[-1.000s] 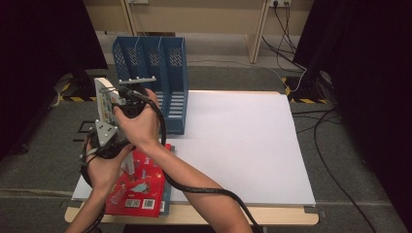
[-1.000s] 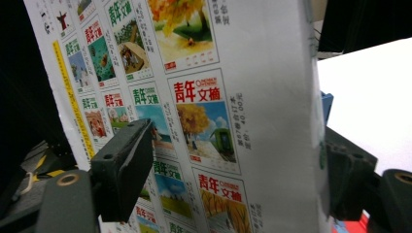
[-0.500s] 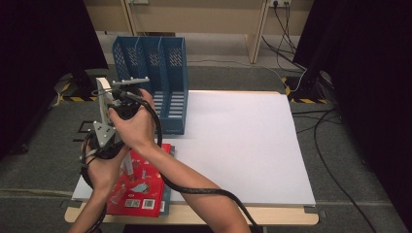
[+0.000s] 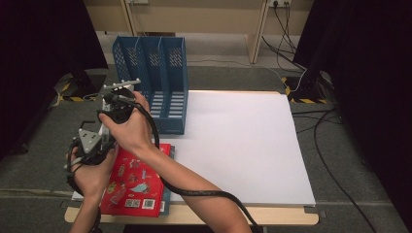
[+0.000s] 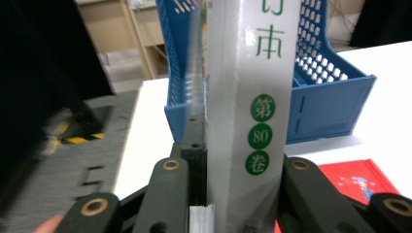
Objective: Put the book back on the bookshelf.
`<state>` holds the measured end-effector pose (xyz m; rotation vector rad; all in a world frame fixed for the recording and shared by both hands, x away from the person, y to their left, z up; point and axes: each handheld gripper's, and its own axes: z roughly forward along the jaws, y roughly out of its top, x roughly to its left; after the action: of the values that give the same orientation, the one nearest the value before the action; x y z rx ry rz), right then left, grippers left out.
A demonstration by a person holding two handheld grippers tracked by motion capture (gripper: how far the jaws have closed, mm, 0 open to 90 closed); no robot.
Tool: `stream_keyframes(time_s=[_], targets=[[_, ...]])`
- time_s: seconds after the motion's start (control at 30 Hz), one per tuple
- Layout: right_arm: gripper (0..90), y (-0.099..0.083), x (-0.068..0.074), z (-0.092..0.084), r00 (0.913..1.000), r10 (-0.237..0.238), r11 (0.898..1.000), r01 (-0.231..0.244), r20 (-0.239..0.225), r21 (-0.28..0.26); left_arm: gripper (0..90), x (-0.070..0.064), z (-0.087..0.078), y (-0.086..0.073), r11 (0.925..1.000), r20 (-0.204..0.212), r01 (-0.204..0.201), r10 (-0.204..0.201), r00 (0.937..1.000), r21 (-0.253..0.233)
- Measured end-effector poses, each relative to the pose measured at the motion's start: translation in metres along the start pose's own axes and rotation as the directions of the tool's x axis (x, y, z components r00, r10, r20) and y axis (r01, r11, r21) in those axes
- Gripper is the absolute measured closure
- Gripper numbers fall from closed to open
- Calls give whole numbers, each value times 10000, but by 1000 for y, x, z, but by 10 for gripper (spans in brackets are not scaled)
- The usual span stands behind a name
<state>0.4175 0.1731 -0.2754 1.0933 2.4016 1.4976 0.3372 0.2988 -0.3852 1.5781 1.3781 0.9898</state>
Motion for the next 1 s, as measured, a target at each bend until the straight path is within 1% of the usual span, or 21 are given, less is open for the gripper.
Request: stream_keyframes(time_s=[0.03, 0.1, 0.13, 0.17, 0.2, 0.23, 0.27, 0.3, 0.33, 0.37, 0.4, 0.5, 0.53, 0.57, 0.6, 0.67, 0.73, 0.8, 0.93, 0.97, 1.0], targets=[[548, -1, 1, 1, 9998, -117, 9999, 117, -184, 5, 734, 4, 0, -2, 9999, 173, 41, -40, 9998, -92], [552, -1, 2, 1, 9991, -316, 9995, 316, -275, 11, 735, 6, -1, -4, 9999, 100, -60, 62, 9999, -161], [600, -1, 3, 0, 9982, -404, 9992, 406, -449, 33, 735, 12, -1, -4, 9997, 289, -70, 77, 9996, -222], [590, 1, 5, -8, 9934, -630, 9980, 626, -957, -70, 735, 19, -1, -4, 9993, 450, 141, -126, 9989, -352], [590, 1, 5, -8, 9934, -630, 9980, 626, -957, -70, 735, 23, -1, -5, 9987, 427, 218, -198, 9989, -454], [584, 2, 3, -17, 9914, -523, 9985, 496, -1199, -248, 736, 36, -2, -7, 9975, 332, 178, -156, 9993, -679], [584, 2, 0, -21, 9910, -595, 9979, 559, -1195, -335, 736, 36, -2, -7, 9975, 332, 178, -156, 9993, -679], [583, 1, -5, -28, 9915, -591, 9974, 538, -1157, -482, 736, 48, -4, -12, 9939, 530, 468, -416, 9977, -996], [583, 1, -5, -28, 9915, -591, 9974, 538, -1157, -482, 736, 48, -4, -12, 9939, 530, 468, -416, 9977, -996], [583, -3, -17, -37, 9943, -523, 9971, 468, -929, -605, 736, 54, -5, -16, 9908, 578, 691, -627, 9964, -1168], [583, -3, -17, -37, 9943, -523, 9971, 468, -929, -605, 736, 58, -7, -18, 9898, 515, 765, -708, 9962, -1203], [583, -15, -44, -49, 9989, -166, 9990, 148, -442, -417, 735, 69, -9, -25, 9854, 662, 1063, -982, 9930, -1332], [583, -21, -53, -52, 9996, -87, 9994, 78, -259, -344, 734, 75, -11, -29, 9852, 734, 1003, -908, 9932, -1387], [583, -21, -53, -52, 9996, -87, 9994, 78, -259, -344, 734, 75, -11, -29, 9852, 734, 1003, -908, 9932, -1387], [583, -30, -65, -59, 10000, 39, 9998, -40, -59, -208, 733, 77, -14, -31, 9846, 725, 1049, -955, 9928, -1401], [582, -34, -70, -61, 10000, 82, 9998, -81, 40, -158, 733, 80, -16, -35, 9861, 646, 826, -739, 9952, -1440], [578, -52, -91, -74, 9988, 246, 9996, -251, 425, 109, 732, 86, -23, -45, 9861, 741, 859, -760, 9944, -1420], [578, -56, -96, -77, 9980, 273, 9995, -282, 569, 143, 732, 88, -25, -48, 9864, 766, 864, -762, 9941, -1401], [584, -83, -127, -91, 9897, 640, 9966, -701, 1279, 438, 729, 90, -34, -58, 9879, 779, 850, -753, 9941, -1300], [584, -98, -140, -95, 9837, 826, 9933, -943, 1596, 670, 724, 91, -36, -61, 9887, 718, 807, -721, 9948, -1260], [584, -98, -140, -95, 9837, 826, 9933, -943, 1596, 670, 724, 91, -37, -62, 9885, 713, 827, -741, 9947, -1266]])
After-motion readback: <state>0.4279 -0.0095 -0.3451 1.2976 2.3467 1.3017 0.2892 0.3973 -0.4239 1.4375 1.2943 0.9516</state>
